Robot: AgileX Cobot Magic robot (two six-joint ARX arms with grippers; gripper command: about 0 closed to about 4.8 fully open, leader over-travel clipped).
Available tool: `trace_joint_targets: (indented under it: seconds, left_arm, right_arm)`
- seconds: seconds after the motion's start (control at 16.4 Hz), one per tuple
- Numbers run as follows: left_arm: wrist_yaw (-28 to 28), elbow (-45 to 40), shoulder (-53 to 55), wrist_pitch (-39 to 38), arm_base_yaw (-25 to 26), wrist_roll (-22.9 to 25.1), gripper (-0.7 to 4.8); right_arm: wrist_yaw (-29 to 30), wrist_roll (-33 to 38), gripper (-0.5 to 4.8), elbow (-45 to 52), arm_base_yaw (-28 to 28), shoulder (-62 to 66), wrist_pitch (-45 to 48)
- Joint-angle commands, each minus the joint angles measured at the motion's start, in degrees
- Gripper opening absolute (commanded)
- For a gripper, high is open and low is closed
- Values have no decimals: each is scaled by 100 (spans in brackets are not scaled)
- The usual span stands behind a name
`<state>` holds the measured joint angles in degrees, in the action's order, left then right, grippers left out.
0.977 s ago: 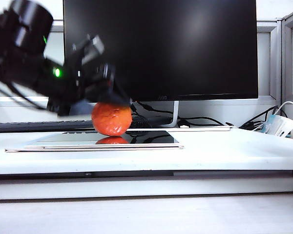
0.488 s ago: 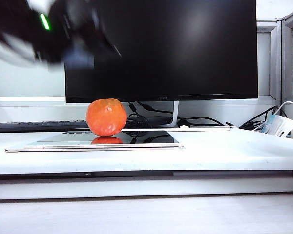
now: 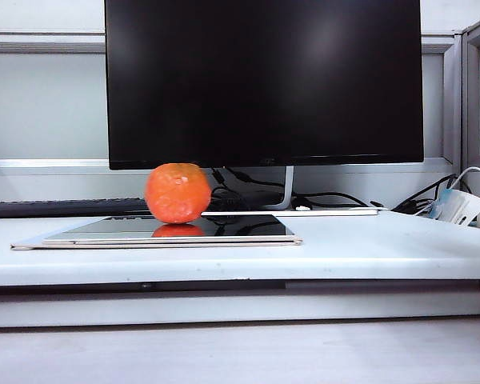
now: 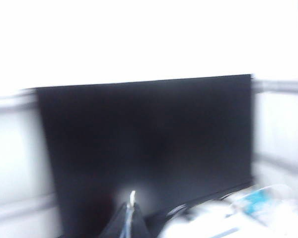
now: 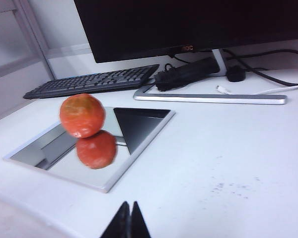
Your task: Place the orange on the center of the mirror.
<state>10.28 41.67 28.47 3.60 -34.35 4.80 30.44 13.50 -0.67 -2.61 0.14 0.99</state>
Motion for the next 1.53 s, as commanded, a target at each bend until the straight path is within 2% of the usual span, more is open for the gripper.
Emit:
trace_joint_targets:
  seconds: [0.06,0.12,0.24,0.43,0.61,1.53]
  left_arm:
    - [944,11,-787,-752,-345,177,-5]
    - [942,13,-1001,-863,-348,225,-5]
    - [728,13,-1191,-1047,-350,205,-5]
    - [793,13,-1237,-1298,-348,214,-5]
    - [898,13,-1237,-1340,-348,229,-5]
    - [898,11,-1235,-1432,-348,225,-3]
  right_arm:
    - [-1478,-44,-1,39,0,0,103]
    - [-2116,-339,-1,39,0,0,103]
    - [-2507,-1099,-1,39,0,0,103]
    - [-2597,-1095,-1,39,0,0,103]
    - [-3099,-1099,-1,39,0,0,101]
    - [-3034,-1036,0,39,0,0,85]
